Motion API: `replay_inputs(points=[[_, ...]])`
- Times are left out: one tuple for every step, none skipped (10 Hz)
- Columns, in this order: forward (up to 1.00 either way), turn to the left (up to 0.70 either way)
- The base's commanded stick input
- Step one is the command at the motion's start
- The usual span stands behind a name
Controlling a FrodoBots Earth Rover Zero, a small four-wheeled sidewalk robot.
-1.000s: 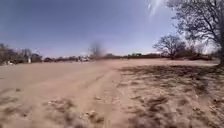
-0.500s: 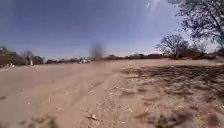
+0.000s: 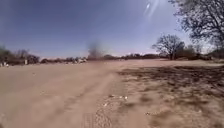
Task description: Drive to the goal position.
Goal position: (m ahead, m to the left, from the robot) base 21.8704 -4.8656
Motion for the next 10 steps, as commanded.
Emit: replay_inputs(points=[[1.00,0.00],[1.00,0.00],[1.00,0.00],[1.00,0.00],[1.00,0.00],[1.00,0.00],[1.00,-0.06],[1.00,-0.19],[1.00,-0.27],[1.00,-0.27]])
